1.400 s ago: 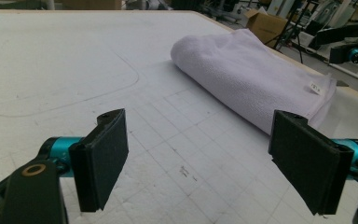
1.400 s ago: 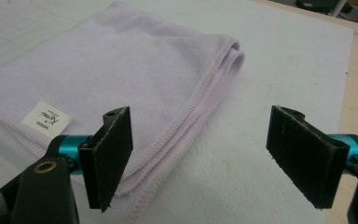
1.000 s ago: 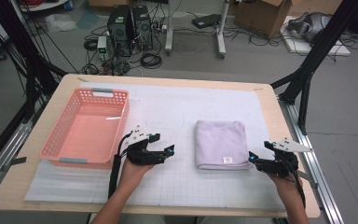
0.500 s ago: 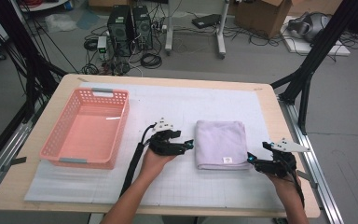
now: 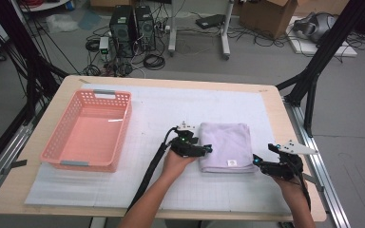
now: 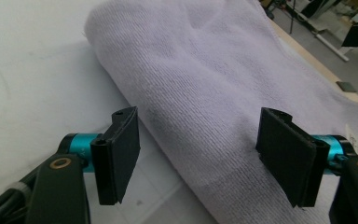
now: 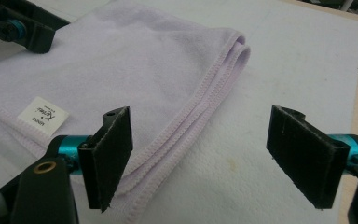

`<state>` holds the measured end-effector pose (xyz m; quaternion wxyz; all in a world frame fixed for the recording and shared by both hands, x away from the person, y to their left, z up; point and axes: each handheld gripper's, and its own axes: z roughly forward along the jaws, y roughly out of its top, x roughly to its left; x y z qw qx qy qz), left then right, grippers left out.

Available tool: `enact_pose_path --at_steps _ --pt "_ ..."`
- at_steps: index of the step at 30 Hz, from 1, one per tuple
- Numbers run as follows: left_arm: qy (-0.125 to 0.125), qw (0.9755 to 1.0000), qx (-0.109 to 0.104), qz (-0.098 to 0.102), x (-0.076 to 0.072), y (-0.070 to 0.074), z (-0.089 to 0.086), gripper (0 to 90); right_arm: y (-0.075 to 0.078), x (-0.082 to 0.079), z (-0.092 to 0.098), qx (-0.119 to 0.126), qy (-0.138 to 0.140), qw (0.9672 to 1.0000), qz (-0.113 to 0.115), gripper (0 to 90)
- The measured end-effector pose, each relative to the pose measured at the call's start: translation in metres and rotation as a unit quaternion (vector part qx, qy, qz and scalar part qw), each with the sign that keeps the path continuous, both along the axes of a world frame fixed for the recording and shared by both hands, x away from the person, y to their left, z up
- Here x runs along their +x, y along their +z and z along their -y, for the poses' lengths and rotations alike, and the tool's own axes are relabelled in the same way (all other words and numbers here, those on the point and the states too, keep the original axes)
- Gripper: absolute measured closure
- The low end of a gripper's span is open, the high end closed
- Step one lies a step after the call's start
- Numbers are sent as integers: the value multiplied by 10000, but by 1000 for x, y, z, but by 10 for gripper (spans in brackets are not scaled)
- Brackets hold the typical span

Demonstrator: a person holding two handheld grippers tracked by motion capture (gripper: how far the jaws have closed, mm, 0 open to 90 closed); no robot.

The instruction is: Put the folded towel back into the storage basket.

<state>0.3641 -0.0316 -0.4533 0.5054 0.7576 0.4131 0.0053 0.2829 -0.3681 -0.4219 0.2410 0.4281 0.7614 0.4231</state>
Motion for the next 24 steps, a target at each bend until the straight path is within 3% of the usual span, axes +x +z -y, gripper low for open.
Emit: enact_pose_path --at_steps 6,8,11,12,18,24 --pt "-162 9996 121 -189 -1 -2 6 417 -1 1 -3 -53 48 10000 -15 219" --pt "-160 9994 69 -289 -1 -2 7 514 -1 1 -4 -75 60 10000 -24 219" --pt "-214 9994 5 -287 0 0 4 688 -2 1 -4 -79 53 9999 -37 219" --pt "-217 9993 5 -295 0 1 3 709 -2 1 -4 -74 60 10000 -13 219" --pt "-220 9993 -51 -287 -2 3 -8 736 -2 1 -4 -75 46 10000 -32 219" --pt "-166 9996 -122 -212 -7 5 -40 735 -2 0 -5 -74 61 9999 -38 219"
